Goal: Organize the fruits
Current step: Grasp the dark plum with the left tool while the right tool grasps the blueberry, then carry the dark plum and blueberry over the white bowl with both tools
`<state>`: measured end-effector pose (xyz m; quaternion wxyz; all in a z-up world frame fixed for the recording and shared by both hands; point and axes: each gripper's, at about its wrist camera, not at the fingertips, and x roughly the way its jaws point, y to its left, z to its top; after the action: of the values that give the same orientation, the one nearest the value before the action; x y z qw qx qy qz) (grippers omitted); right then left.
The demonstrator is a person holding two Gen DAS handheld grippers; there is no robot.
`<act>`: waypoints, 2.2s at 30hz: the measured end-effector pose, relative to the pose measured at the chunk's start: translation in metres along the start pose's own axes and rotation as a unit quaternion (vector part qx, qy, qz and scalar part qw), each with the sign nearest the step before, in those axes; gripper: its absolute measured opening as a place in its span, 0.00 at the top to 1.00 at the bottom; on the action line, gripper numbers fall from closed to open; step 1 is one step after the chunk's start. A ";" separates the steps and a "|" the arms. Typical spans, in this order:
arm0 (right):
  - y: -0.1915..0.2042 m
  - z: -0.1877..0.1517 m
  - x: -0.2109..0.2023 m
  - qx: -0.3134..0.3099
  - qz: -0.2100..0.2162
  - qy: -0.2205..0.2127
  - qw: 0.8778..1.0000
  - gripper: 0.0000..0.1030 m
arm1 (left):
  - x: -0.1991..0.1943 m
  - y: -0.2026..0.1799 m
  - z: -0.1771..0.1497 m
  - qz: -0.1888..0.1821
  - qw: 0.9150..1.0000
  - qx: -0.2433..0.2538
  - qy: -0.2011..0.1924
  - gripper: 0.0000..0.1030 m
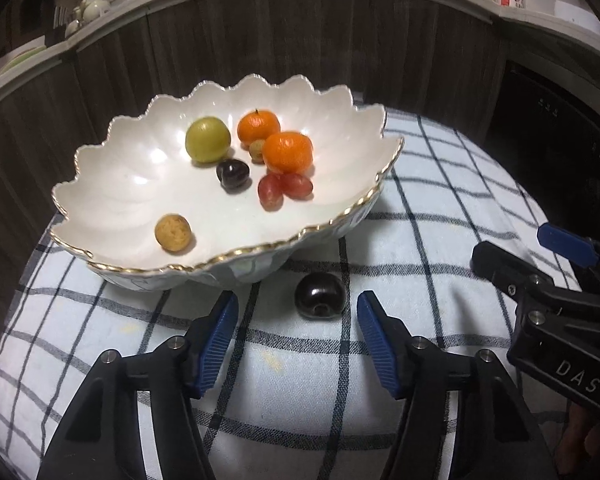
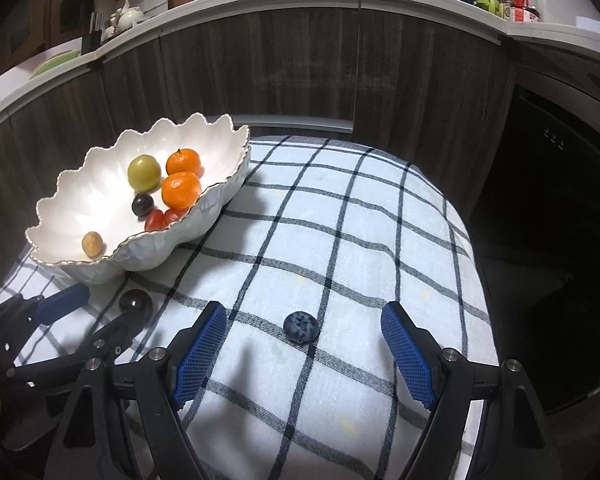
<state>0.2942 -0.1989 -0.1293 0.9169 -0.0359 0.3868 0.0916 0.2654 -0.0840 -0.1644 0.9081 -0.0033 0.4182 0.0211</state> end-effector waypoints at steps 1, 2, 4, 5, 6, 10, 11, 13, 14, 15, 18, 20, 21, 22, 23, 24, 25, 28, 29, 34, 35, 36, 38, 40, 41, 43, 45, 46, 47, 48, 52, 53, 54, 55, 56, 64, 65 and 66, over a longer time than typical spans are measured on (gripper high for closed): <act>0.000 0.000 0.001 -0.001 0.000 0.001 1.000 0.22 | 0.003 0.000 -0.001 -0.004 1.000 0.000 0.007 0.45; 0.000 0.000 0.003 -0.001 0.001 0.002 1.000 0.22 | 0.005 -0.001 0.000 -0.005 1.000 0.000 0.010 0.47; 0.000 -0.001 0.006 -0.001 0.003 0.004 1.000 0.22 | 0.010 -0.003 0.000 -0.010 1.000 0.003 0.020 0.52; 0.001 -0.001 0.008 -0.002 0.004 0.005 1.000 0.22 | 0.011 -0.005 0.001 -0.013 1.000 0.004 0.024 0.54; 0.001 -0.002 0.009 -0.002 0.004 0.006 1.000 0.23 | 0.012 -0.006 0.001 -0.014 1.000 0.005 0.025 0.54; 0.002 -0.002 0.014 -0.005 0.009 0.012 1.000 0.32 | 0.013 -0.010 0.003 -0.017 0.999 0.010 0.026 0.55; 0.002 -0.001 0.015 -0.006 0.009 0.013 1.000 0.33 | 0.013 -0.011 0.003 -0.017 0.999 0.011 0.026 0.55; 0.003 -0.001 0.017 -0.008 0.009 0.014 1.000 0.36 | 0.014 -0.012 0.004 -0.019 0.999 0.013 0.028 0.57; 0.003 -0.001 0.018 -0.008 0.010 0.015 1.000 0.37 | 0.015 -0.012 0.004 -0.020 0.999 0.013 0.029 0.58; 0.002 -0.001 0.020 -0.007 0.010 0.017 1.000 0.39 | 0.016 -0.013 0.005 -0.021 0.999 0.013 0.031 0.59; 0.001 -0.002 0.024 -0.004 0.012 0.025 1.000 0.44 | 0.018 -0.014 0.008 -0.022 0.999 0.014 0.033 0.60; 0.000 -0.002 0.026 -0.001 0.013 0.029 0.999 0.47 | 0.020 -0.014 0.010 -0.022 0.999 0.015 0.033 0.63; 0.000 -0.002 0.027 0.000 0.014 0.031 0.999 0.48 | 0.021 -0.014 0.011 -0.023 0.999 0.015 0.034 0.65; -0.001 -0.002 0.028 0.002 0.014 0.033 0.999 0.51 | 0.021 -0.014 0.012 -0.024 0.999 0.016 0.035 0.65; -0.002 -0.002 0.028 0.003 0.014 0.035 0.999 0.53 | 0.021 -0.015 0.012 -0.025 0.999 0.016 0.034 0.67; -0.002 -0.002 0.029 0.004 0.015 0.037 0.999 0.56 | 0.020 -0.015 0.012 -0.024 0.999 0.018 0.034 0.69; -0.002 -0.002 0.030 0.004 0.015 0.039 0.999 0.59 | 0.020 -0.015 0.011 -0.023 0.999 0.017 0.033 0.69; -0.002 -0.003 0.031 0.006 0.014 0.044 0.999 0.65 | 0.021 -0.013 0.011 -0.025 0.999 0.016 0.035 0.70; -0.002 -0.004 0.031 0.006 0.015 0.046 0.999 0.66 | 0.022 -0.013 0.012 -0.024 0.999 0.017 0.035 0.72; -0.004 -0.005 0.033 0.009 0.015 0.052 0.999 0.77 | 0.021 -0.014 0.011 -0.024 0.999 0.021 0.035 0.72; -0.003 -0.005 0.033 0.008 0.014 0.052 0.999 0.77 | 0.021 -0.014 0.011 -0.024 0.999 0.020 0.035 0.73; -0.003 -0.005 0.032 0.008 0.014 0.052 0.999 0.77 | 0.020 -0.014 0.011 -0.024 0.999 0.021 0.035 0.73; -0.003 -0.005 0.031 0.007 0.014 0.051 0.999 0.77 | 0.020 -0.013 0.011 -0.025 0.999 0.021 0.036 0.73; -0.003 -0.005 0.030 0.008 0.013 0.050 0.999 0.77 | 0.019 -0.013 0.010 -0.026 0.999 0.021 0.037 0.73; -0.003 -0.005 0.029 0.008 0.013 0.050 0.999 0.77 | 0.019 -0.014 0.009 -0.027 0.999 0.021 0.038 0.73; -0.003 -0.005 0.026 0.009 0.012 0.049 0.999 0.77 | 0.017 -0.014 0.008 -0.030 0.999 0.022 0.040 0.73; -0.002 -0.005 0.024 0.010 0.011 0.049 0.999 0.77 | 0.014 -0.014 0.006 -0.032 0.998 0.024 0.040 0.73; -0.002 -0.006 0.022 0.011 0.011 0.048 0.999 0.77 | 0.012 -0.014 0.005 -0.033 0.998 0.025 0.039 0.73; -0.002 -0.006 0.020 0.011 0.011 0.048 0.999 0.77 | 0.010 -0.015 0.004 -0.034 0.998 0.025 0.039 0.73; -0.001 -0.006 0.018 0.012 0.011 0.048 0.999 0.77 | 0.007 -0.014 0.003 -0.035 0.998 0.026 0.038 0.73; 0.001 -0.007 0.009 0.013 0.009 0.045 0.999 0.77 | -0.001 -0.012 0.003 -0.036 0.998 0.030 0.034 0.73; 0.002 -0.008 0.007 0.013 0.009 0.043 0.999 0.77 | -0.005 -0.011 0.004 -0.037 0.998 0.031 0.032 0.73; 0.002 -0.008 0.004 0.014 0.009 0.042 0.999 0.77 | -0.007 -0.011 0.004 -0.037 0.998 0.031 0.030 0.73; 0.003 -0.008 0.002 0.015 0.009 0.041 0.999 0.77 | -0.009 -0.010 0.004 -0.038 0.998 0.031 0.029 0.73; 0.004 -0.008 0.000 0.016 0.009 0.040 0.999 0.77 | -0.012 -0.010 0.005 -0.038 0.998 0.032 0.027 0.73; 0.007 -0.007 -0.022 0.020 0.007 0.026 0.999 0.77 | -0.035 -0.007 0.007 -0.042 0.998 0.036 0.010 0.73; 0.008 -0.007 -0.025 0.020 0.006 0.024 0.999 0.77 | -0.038 -0.007 0.006 -0.043 0.998 0.037 0.009 0.73; 0.009 -0.006 -0.028 0.020 0.005 0.022 1.000 0.77 | -0.041 -0.006 0.007 -0.043 0.998 0.037 0.006 0.73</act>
<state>0.2688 -0.1954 -0.1137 0.9081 -0.0174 0.4092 0.0873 0.2446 -0.0912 -0.1290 0.9049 0.0124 0.4240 -0.0341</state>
